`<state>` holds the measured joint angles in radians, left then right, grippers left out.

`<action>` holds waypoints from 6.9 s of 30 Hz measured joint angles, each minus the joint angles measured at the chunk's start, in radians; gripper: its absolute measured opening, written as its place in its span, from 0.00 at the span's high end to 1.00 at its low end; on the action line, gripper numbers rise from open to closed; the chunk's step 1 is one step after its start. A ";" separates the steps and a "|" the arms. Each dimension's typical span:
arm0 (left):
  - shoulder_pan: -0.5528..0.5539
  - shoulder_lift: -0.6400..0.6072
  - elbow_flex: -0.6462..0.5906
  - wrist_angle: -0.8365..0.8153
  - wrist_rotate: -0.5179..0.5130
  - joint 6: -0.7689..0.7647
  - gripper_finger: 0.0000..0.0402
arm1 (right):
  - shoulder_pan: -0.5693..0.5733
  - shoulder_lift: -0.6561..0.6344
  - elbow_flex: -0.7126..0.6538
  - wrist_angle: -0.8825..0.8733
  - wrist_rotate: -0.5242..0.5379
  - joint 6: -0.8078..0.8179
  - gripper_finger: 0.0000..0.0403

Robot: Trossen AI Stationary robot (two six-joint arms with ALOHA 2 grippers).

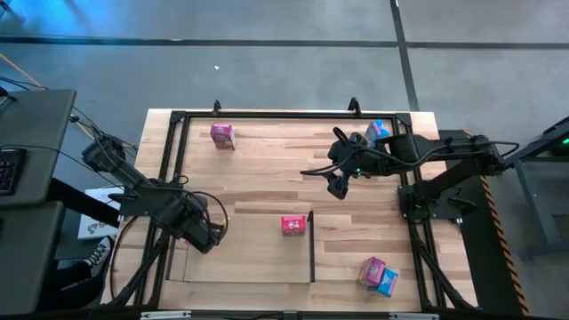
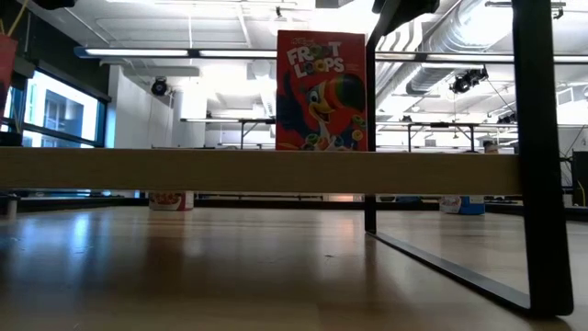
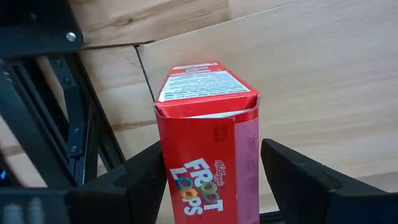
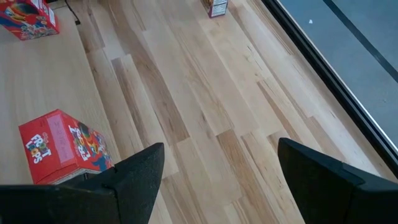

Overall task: Stack cereal on shelf
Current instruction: Adjust the red cereal boxes on the shelf to be aligned together, then put the top blue cereal box on the shelf

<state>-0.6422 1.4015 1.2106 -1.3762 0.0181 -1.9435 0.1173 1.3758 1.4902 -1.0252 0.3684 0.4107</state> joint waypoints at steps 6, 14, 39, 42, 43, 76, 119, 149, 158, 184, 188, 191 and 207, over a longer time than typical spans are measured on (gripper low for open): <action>0.000 0.007 0.000 -0.005 0.004 0.003 0.47 | 0.000 0.000 0.000 0.000 0.001 -0.008 0.25; 0.004 0.007 0.047 -0.005 -0.004 0.092 0.63 | 0.000 0.000 0.000 0.000 0.001 0.016 0.25; 0.220 0.245 0.552 0.166 0.008 1.407 0.67 | 0.000 -0.003 0.000 0.029 0.129 -0.070 0.25; 0.220 0.327 0.606 0.172 -0.004 1.484 0.67 | 0.000 -0.003 0.000 0.057 0.130 -0.069 0.25; 0.220 0.351 0.623 0.172 -0.016 1.509 0.67 | 0.000 -0.003 0.000 0.072 0.129 -0.069 0.25; 0.220 0.580 0.686 0.291 -0.123 1.767 0.67 | 0.003 -0.217 0.002 0.439 0.062 0.064 0.25; 0.233 0.495 0.687 0.419 -0.124 1.740 0.48 | 0.003 -0.218 0.001 0.439 0.066 0.052 0.25; 0.039 0.169 -0.122 0.956 -0.303 1.359 1.00 | 0.003 -0.216 0.001 0.420 0.048 0.060 0.25; 0.100 0.262 -0.123 1.017 -0.304 1.448 1.00 | 0.000 -0.216 0.000 0.400 0.055 0.053 0.25; 0.178 0.264 -0.122 1.107 -0.234 1.500 1.00 | 0.000 -0.216 0.000 0.377 0.078 0.026 0.25; 0.166 0.158 -0.122 0.937 -0.241 1.465 1.00 | 0.000 -0.216 0.000 0.371 0.103 0.022 0.25; 0.150 0.035 -0.122 0.852 -0.281 1.454 1.00 | 0.000 -0.216 0.000 0.370 0.141 0.023 0.25; 0.446 -0.690 -0.498 1.346 -0.216 1.676 1.00 | -0.025 -0.216 0.000 0.191 0.397 0.347 0.25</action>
<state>-0.1958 0.7120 0.7129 -0.0300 -0.1982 -0.2677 0.0924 1.1599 1.4906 -0.8344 0.7658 0.7576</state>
